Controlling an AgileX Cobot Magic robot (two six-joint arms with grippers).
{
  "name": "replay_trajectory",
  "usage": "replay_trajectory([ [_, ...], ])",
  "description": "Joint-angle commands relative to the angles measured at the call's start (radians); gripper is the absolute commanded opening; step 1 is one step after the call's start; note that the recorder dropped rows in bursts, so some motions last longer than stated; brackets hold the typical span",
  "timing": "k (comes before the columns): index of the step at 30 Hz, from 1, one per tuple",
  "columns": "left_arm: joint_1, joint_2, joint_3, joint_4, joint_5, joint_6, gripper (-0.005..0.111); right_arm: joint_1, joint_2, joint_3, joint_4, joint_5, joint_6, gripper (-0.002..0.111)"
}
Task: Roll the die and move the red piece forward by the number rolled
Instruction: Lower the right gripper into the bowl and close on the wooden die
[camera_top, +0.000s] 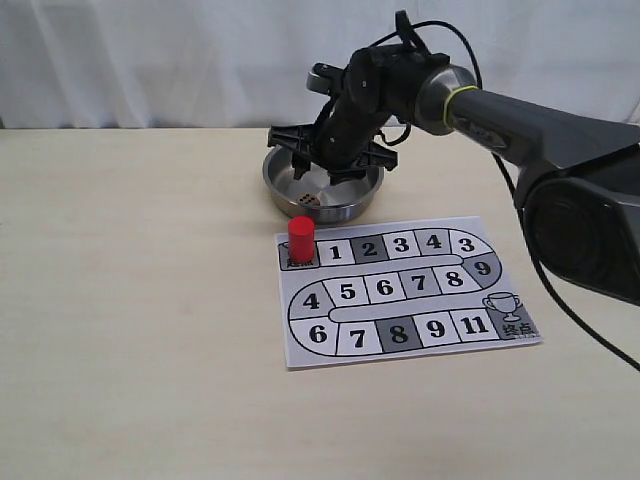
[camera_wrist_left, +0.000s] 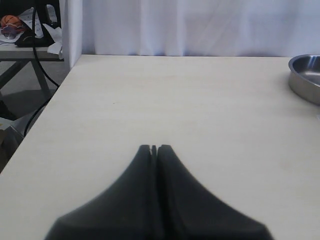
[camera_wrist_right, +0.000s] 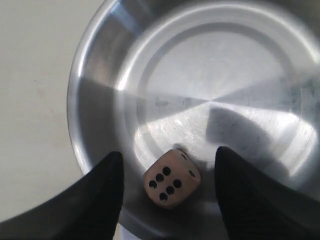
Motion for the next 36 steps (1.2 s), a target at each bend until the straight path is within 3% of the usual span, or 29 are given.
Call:
replay_trajectory([
  [1,0.0,0.0,-0.006,-0.001,-0.017,-0.006,0.0,0.026,0.005,-0.007,-0.057,-0.038,0.085,0.052],
  [6,0.0,0.0,-0.006,-0.001,-0.017,-0.006,0.0,0.034,0.036,-0.007,-0.052,-0.073,0.166,0.052],
  [36,0.0,0.0,-0.006,-0.001,-0.017,-0.006,0.0,0.032,0.066,-0.007,-0.091,-0.033,0.205,0.051],
])
